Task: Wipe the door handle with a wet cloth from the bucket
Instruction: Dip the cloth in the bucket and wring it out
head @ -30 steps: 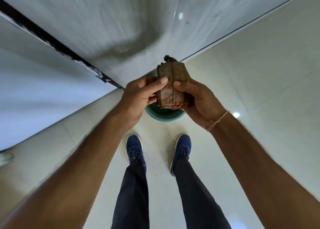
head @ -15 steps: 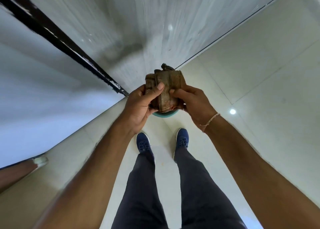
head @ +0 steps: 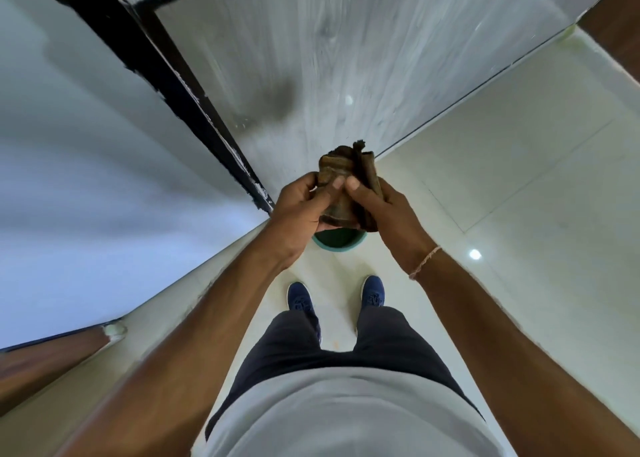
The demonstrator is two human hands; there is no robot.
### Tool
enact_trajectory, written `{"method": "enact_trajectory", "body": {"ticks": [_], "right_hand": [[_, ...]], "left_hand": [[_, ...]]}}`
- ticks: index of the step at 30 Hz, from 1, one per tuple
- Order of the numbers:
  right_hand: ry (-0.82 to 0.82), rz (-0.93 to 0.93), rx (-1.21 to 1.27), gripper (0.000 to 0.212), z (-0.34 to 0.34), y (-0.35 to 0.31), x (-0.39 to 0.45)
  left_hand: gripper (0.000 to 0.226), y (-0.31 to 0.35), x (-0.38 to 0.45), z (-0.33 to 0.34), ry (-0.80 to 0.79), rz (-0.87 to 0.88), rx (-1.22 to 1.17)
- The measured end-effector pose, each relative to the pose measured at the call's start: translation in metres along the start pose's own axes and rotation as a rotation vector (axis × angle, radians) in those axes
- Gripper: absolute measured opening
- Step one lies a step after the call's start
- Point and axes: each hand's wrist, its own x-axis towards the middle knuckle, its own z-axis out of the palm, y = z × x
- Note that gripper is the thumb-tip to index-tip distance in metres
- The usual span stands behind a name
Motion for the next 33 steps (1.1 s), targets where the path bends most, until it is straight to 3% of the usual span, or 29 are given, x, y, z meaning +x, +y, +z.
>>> {"method": "enact_trajectory", "body": {"ticks": [3,7,10,13,17,24,28,33], "right_hand": [[0.104,0.005,0.033,0.021,0.001,-0.011,-0.007],[0.158,0.058,0.184,0.023,-0.009,-0.021,-0.013],[0.084,0.099,0.416,0.024,-0.026,-0.024,-0.015],[-0.089,0.115,0.502,0.043,-0.045,-0.024,-0.017],[-0.126,0.103,0.238,0.036,-0.053,-0.028,-0.012],[-0.107,0.006,-0.11,0.009,-0.028,-0.031,0.0],[-0.207,-0.092,-0.225,0.015,0.018,-0.024,-0.013],[-0.399,-0.245,-0.397,0.021,0.083,-0.006,-0.043]], "left_hand": [[0.025,0.009,-0.009,0.004,0.067,0.034,0.0],[0.028,0.018,-0.023,0.003,0.164,0.056,-0.025],[0.022,0.026,-0.034,0.002,0.21,0.076,-0.059],[0.032,0.03,-0.043,0.002,0.311,0.096,-0.05],[0.045,0.026,-0.053,0.005,0.469,0.123,0.042],[0.025,0.002,-0.081,0.027,0.708,0.258,0.4],[0.014,-0.015,-0.098,0.032,0.899,0.341,0.598],[0.015,-0.042,-0.136,0.012,1.104,0.304,0.575]]}}
